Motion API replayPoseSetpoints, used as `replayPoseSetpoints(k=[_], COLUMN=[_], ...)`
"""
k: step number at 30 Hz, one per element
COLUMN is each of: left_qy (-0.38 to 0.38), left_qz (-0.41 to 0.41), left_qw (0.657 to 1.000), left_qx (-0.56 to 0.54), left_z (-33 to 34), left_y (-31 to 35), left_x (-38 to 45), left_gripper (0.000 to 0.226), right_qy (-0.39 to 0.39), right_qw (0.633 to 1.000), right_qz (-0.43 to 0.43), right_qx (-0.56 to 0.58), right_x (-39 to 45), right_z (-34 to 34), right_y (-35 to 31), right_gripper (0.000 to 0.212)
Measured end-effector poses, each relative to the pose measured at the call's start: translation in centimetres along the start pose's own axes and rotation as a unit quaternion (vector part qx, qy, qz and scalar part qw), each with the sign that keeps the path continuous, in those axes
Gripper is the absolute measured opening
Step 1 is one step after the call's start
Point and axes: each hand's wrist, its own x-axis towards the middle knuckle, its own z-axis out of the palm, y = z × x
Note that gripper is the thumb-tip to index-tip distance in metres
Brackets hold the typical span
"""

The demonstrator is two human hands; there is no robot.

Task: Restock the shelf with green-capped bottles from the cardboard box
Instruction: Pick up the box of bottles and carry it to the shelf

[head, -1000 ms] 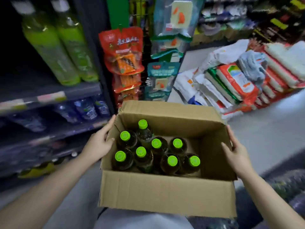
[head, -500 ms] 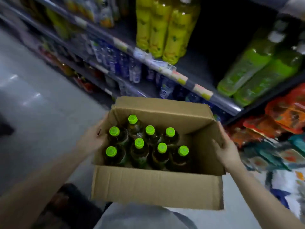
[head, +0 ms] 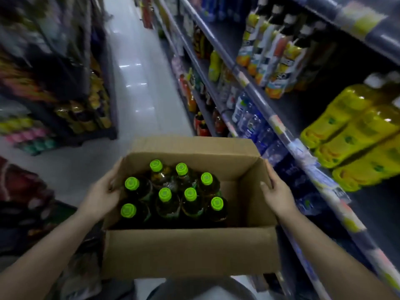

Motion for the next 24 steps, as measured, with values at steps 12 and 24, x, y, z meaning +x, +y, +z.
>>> replayPoseSetpoints(k=[12, 24], left_qy=[0.143, 0.148], left_qz=[-0.100, -0.148], left_qw=[0.984, 0.978], left_qx=[-0.041, -0.011], left_z=[0.0, -3.4], left_y=[1.4, -2.7], left_x=[1.4, 16.7], left_gripper=[0.086, 0.088], right_qy=[-0.131, -0.127], right_qw=[0.988, 0.989], right_qz=[-0.077, -0.077], right_qx=[0.028, 0.013], right_x=[15.9, 30.6], right_z=[2.5, 9.0], right_y=[-5.0, -10.2], right_gripper=[0.064, 0.061])
